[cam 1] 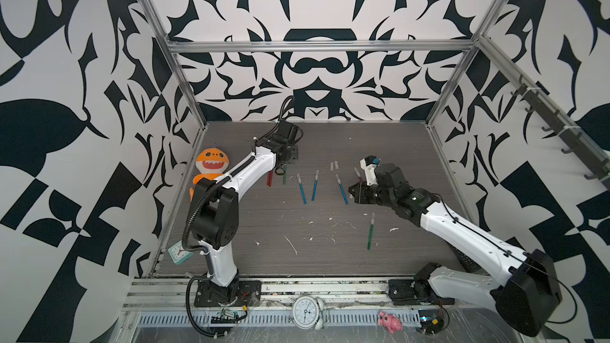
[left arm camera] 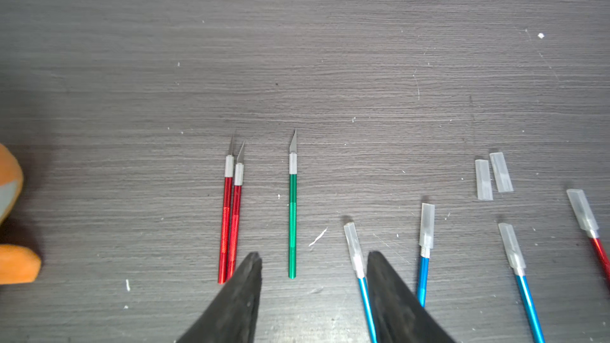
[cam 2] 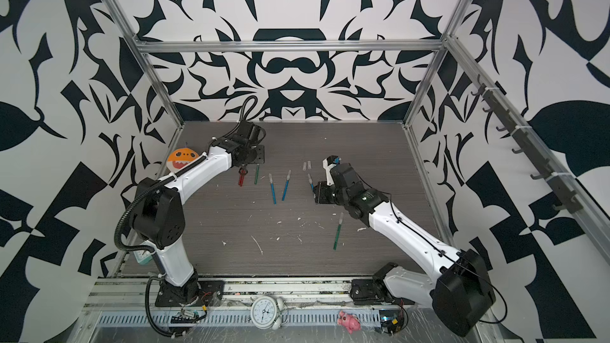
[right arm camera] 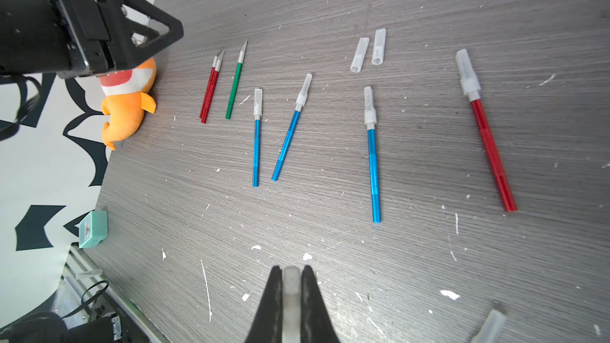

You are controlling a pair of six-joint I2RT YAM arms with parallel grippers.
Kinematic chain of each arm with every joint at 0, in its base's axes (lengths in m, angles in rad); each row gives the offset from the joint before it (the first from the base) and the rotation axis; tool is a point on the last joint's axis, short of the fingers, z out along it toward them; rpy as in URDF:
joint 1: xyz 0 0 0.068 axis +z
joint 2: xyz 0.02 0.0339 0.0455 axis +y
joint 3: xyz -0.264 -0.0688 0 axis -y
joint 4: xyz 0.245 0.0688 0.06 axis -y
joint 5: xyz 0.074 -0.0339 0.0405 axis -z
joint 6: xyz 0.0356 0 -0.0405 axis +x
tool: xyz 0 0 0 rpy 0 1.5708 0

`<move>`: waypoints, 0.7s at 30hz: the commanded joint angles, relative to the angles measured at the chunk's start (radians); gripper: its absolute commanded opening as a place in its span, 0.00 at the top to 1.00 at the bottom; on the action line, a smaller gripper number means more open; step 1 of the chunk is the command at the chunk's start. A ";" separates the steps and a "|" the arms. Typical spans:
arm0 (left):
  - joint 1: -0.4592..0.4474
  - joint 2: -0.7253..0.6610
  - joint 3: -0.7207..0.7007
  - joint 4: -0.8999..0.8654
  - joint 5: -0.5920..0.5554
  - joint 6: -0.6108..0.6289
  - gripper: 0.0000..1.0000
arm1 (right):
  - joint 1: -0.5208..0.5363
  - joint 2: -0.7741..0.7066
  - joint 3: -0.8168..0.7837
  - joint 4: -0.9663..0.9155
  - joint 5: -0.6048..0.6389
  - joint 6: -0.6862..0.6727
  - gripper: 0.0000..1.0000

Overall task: Remove protective caps from carving knives
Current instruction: Place the carving knife at the center of the board, then place the protective sleeve at the center of the board.

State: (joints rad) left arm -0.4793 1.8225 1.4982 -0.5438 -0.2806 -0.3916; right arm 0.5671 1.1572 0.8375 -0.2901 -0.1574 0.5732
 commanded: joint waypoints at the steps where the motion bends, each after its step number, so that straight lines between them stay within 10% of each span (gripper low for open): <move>1: 0.000 0.005 -0.006 -0.036 0.016 -0.017 0.42 | -0.006 0.001 0.061 -0.019 0.047 -0.045 1.00; 21: -0.013 0.099 -0.029 -0.067 0.050 -0.145 0.24 | -0.225 0.556 0.449 -0.113 -0.012 -0.110 1.00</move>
State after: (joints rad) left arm -0.4892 1.8935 1.4864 -0.5838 -0.2409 -0.4934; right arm 0.3416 1.6920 1.2156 -0.3809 -0.1841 0.5014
